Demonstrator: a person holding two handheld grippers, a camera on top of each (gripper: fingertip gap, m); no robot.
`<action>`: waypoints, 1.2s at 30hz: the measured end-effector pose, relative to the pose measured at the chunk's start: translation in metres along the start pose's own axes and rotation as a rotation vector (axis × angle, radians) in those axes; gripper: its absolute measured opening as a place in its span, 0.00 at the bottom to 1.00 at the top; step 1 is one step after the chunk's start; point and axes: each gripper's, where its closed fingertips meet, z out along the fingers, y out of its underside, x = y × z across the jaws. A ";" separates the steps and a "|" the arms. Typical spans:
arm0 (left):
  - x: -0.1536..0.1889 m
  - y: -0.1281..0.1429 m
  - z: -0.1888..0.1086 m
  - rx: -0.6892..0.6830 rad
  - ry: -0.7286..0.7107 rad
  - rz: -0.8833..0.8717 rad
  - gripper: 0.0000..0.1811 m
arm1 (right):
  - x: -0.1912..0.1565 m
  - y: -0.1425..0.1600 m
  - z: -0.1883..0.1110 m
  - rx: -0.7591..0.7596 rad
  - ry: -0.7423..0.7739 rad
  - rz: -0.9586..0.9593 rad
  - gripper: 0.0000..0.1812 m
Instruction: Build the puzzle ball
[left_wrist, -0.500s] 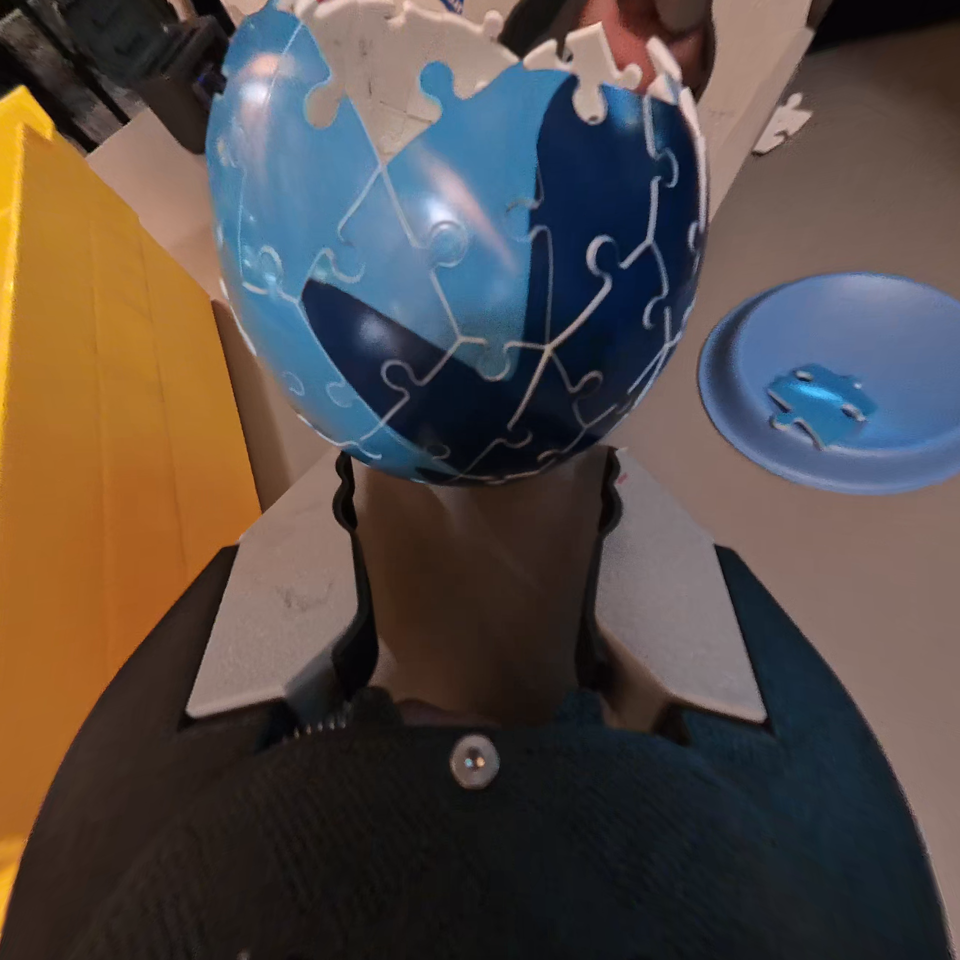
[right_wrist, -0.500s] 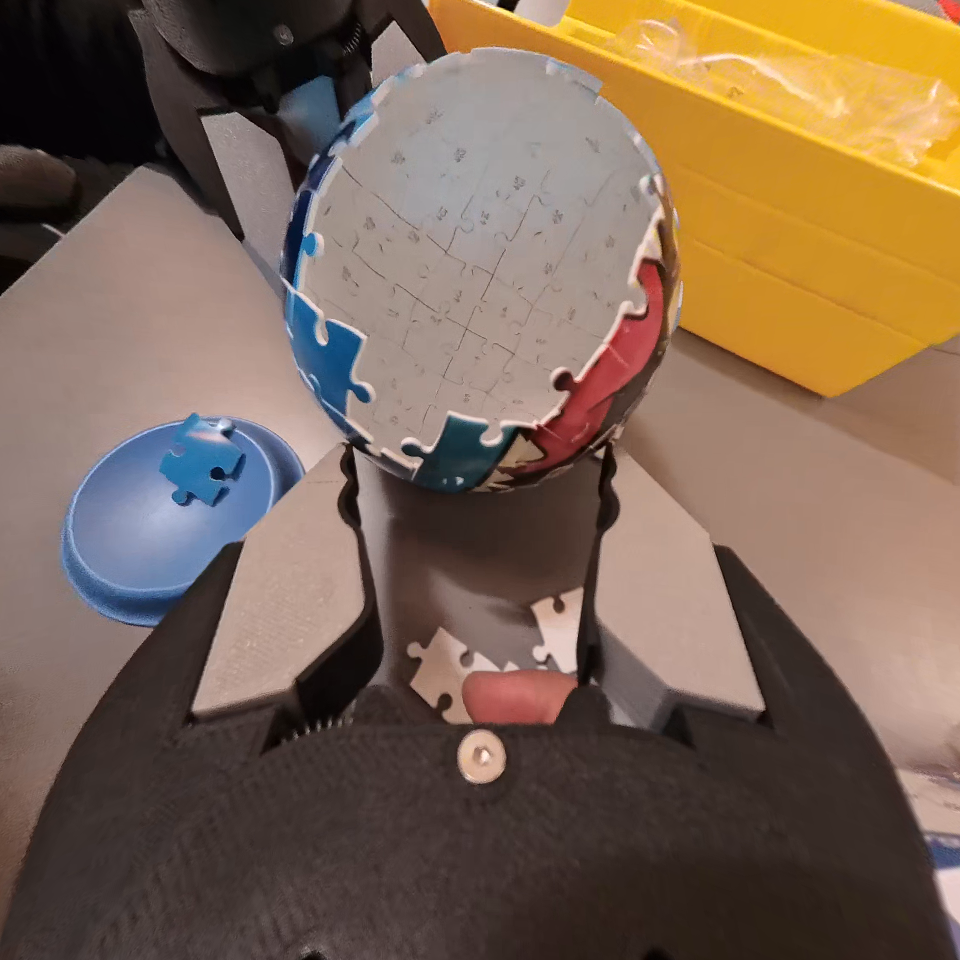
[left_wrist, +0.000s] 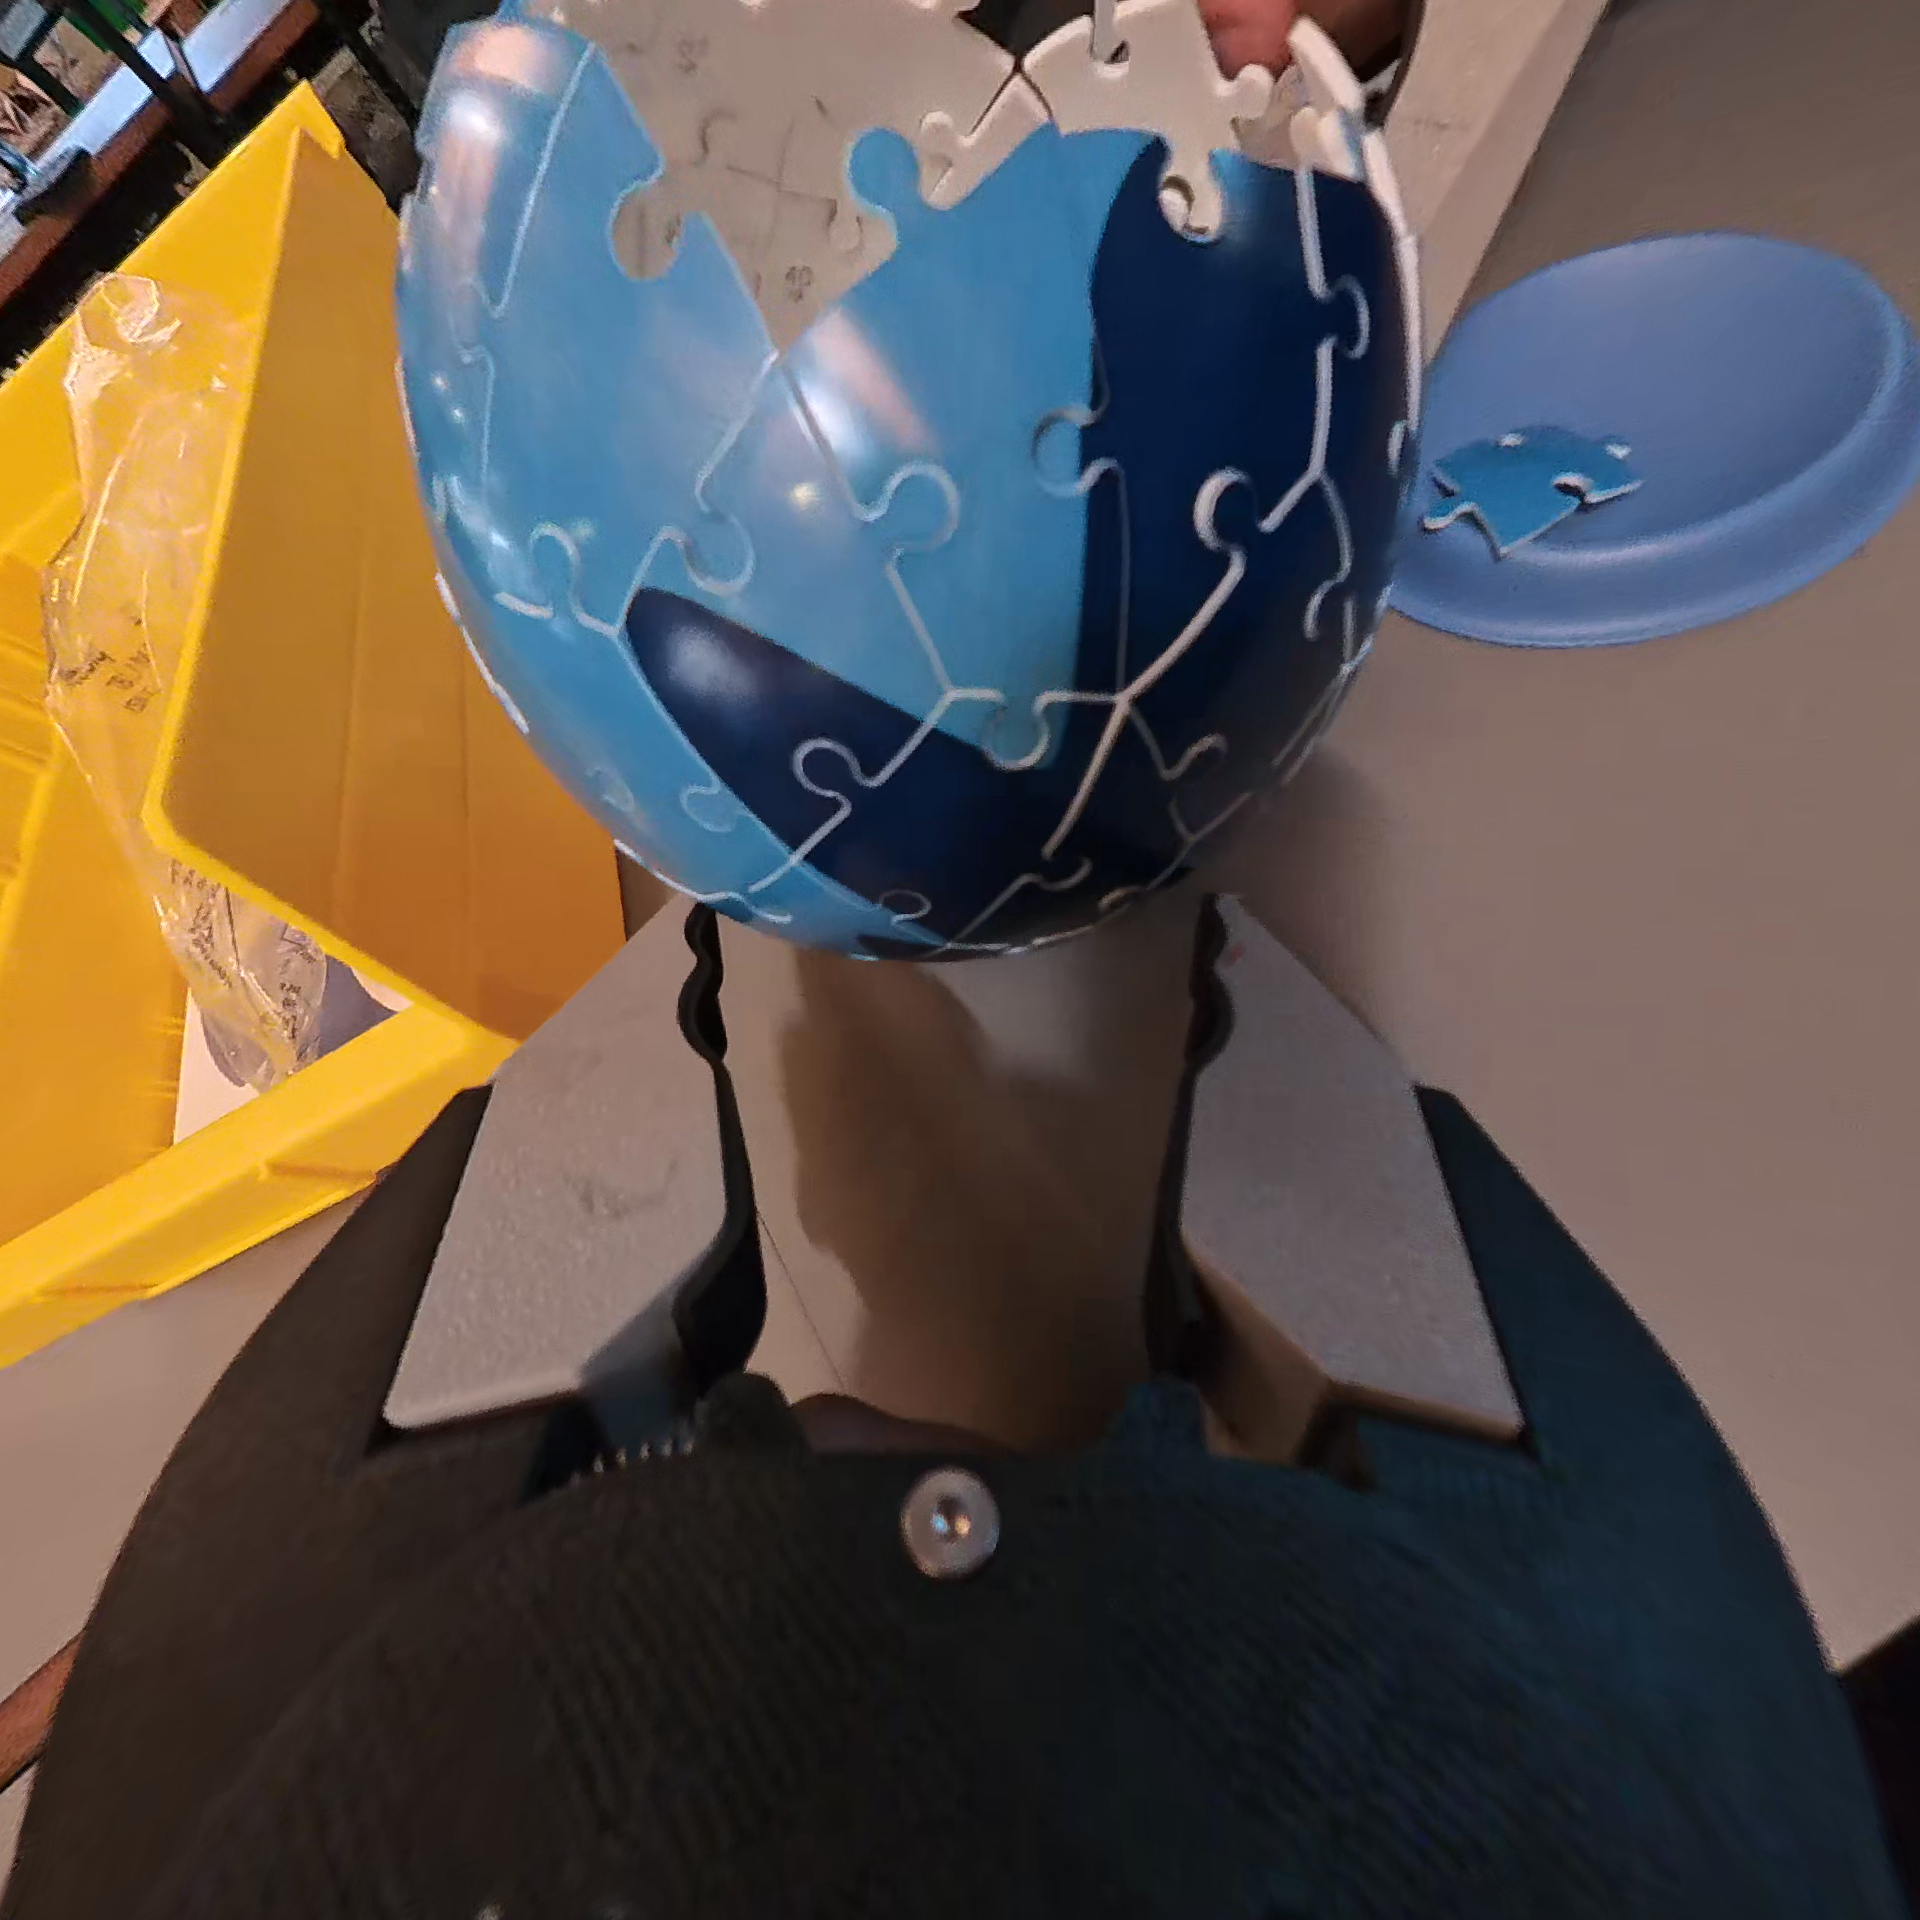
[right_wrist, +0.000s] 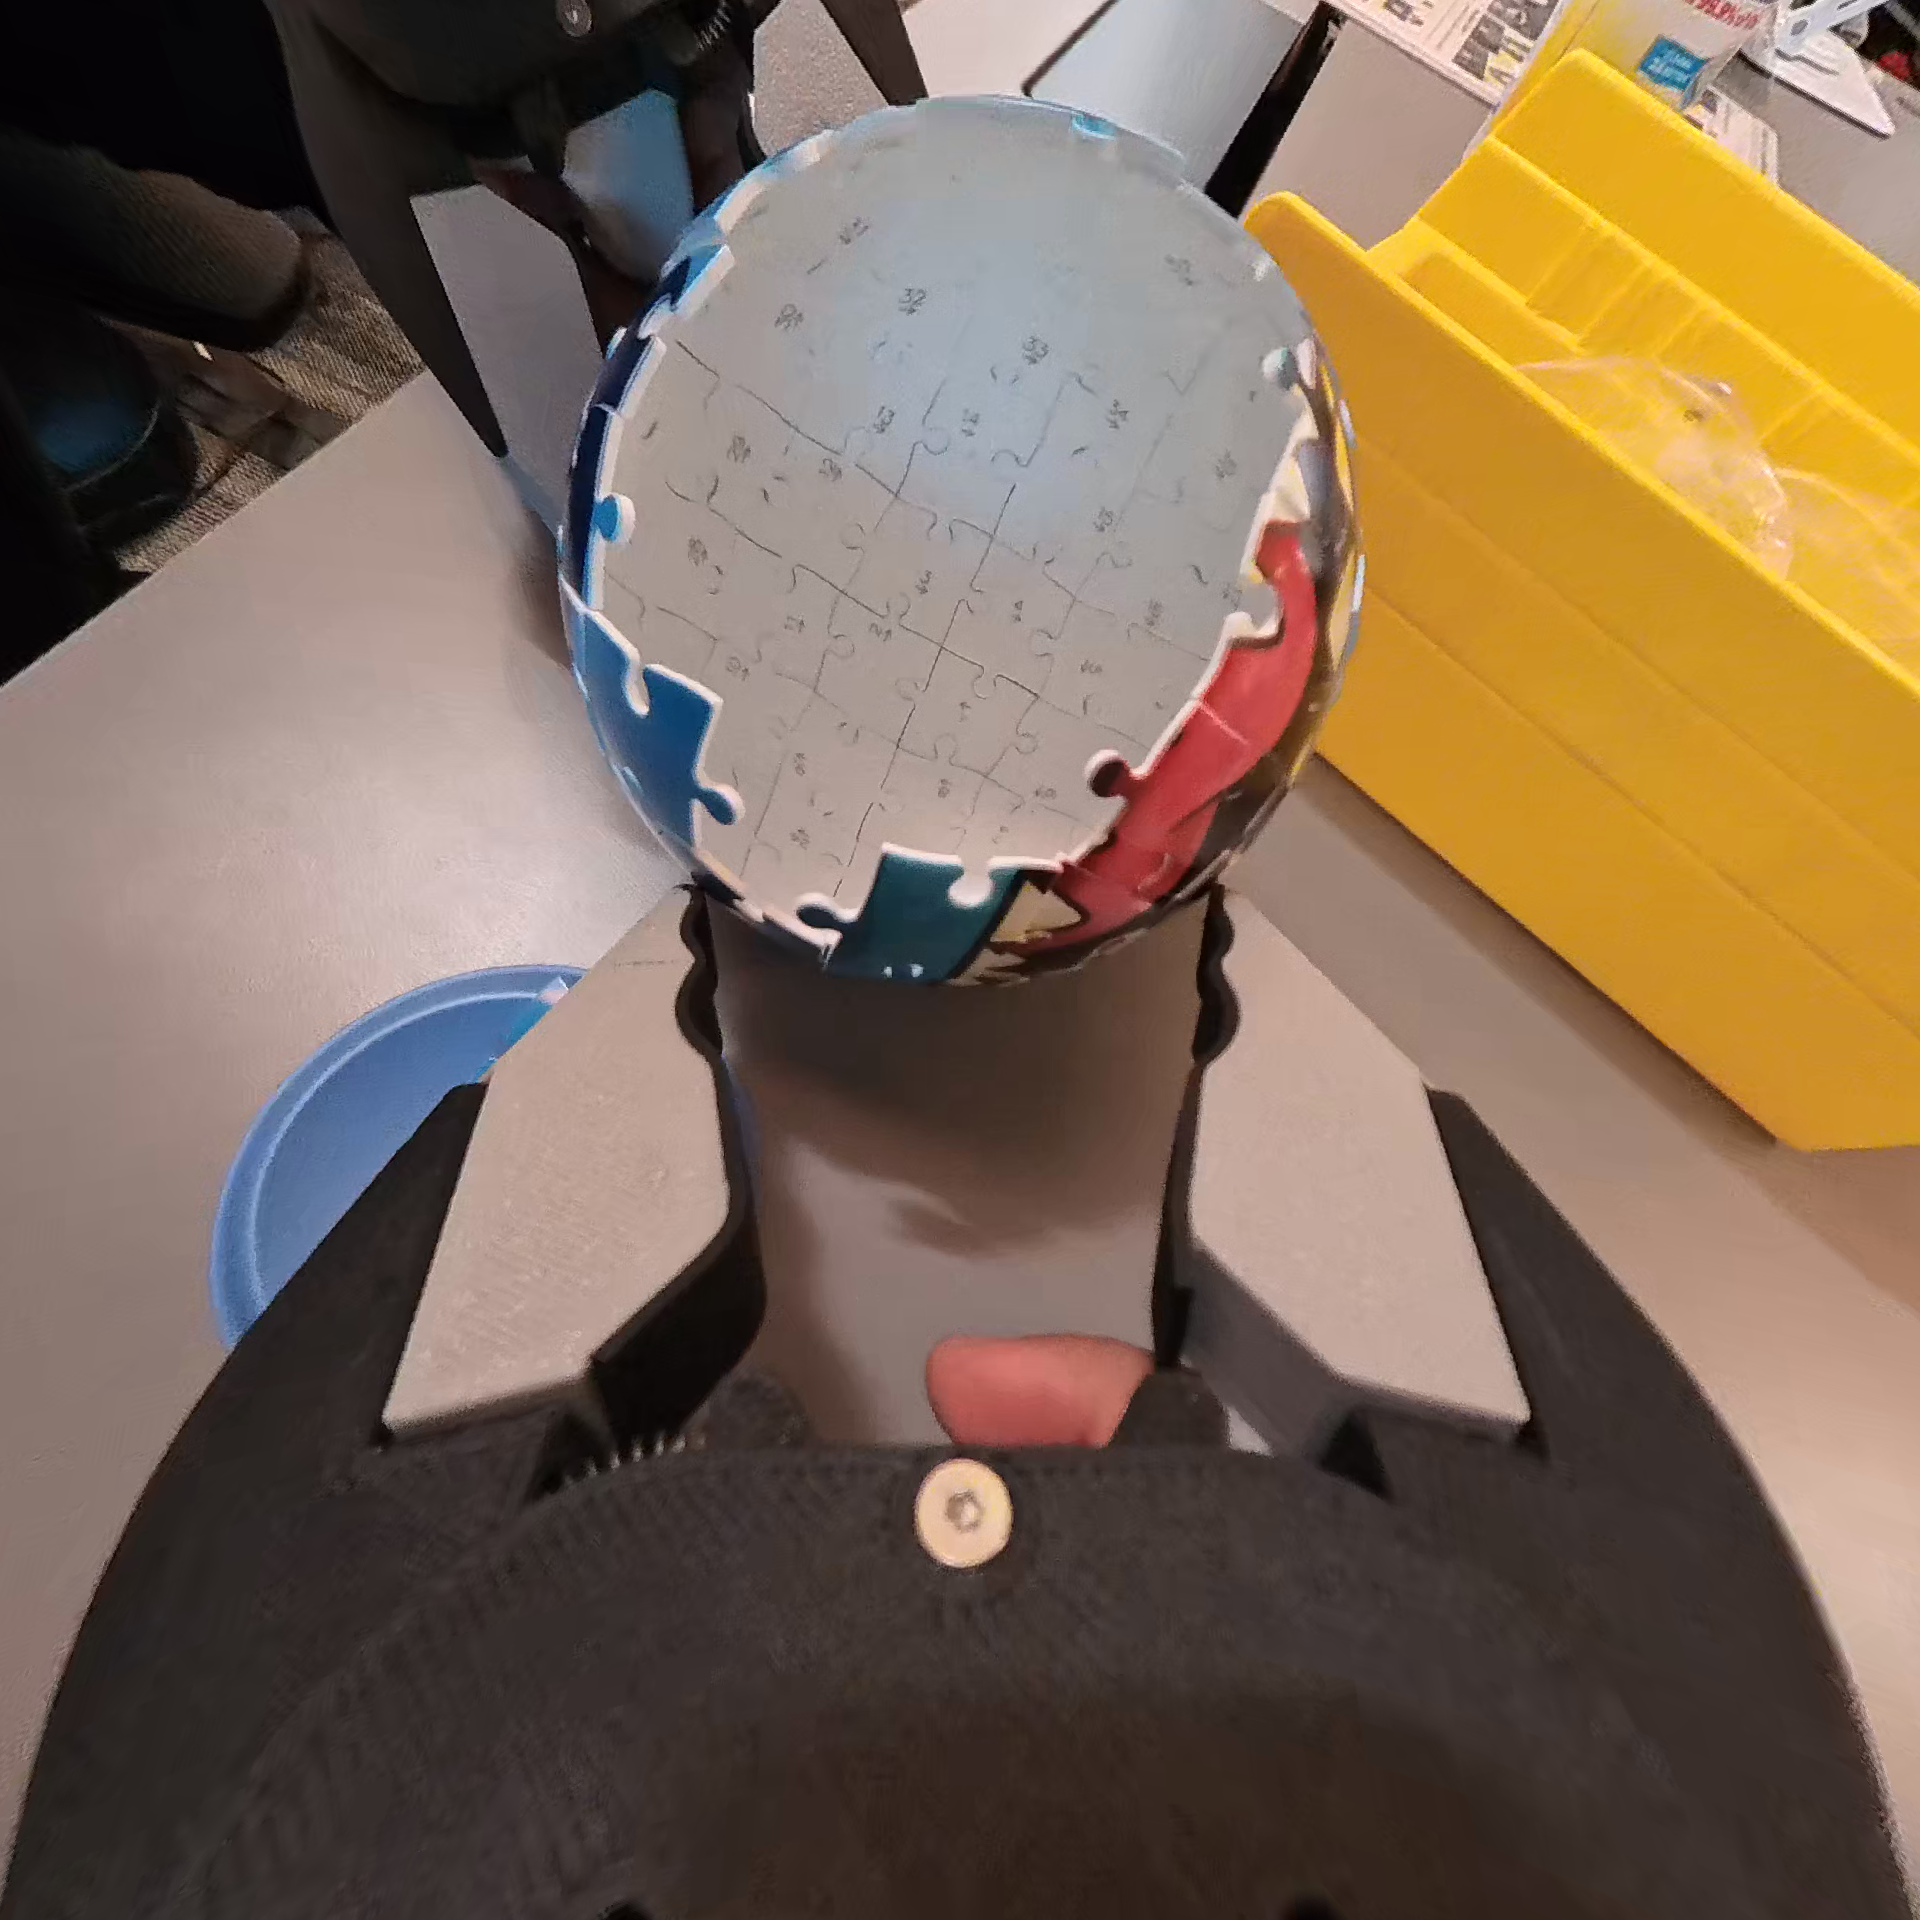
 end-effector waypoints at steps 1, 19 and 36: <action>0.000 0.000 0.000 0.003 0.001 0.004 0.49 | 0.000 0.000 0.000 -0.002 0.008 -0.012 0.50; 0.001 -0.002 0.004 0.055 0.175 0.018 0.53 | -0.001 0.005 -0.010 0.041 -0.106 -0.049 0.45; -0.007 -0.002 0.005 0.102 0.295 0.036 0.60 | 0.012 0.000 0.001 0.050 -0.159 -0.018 0.48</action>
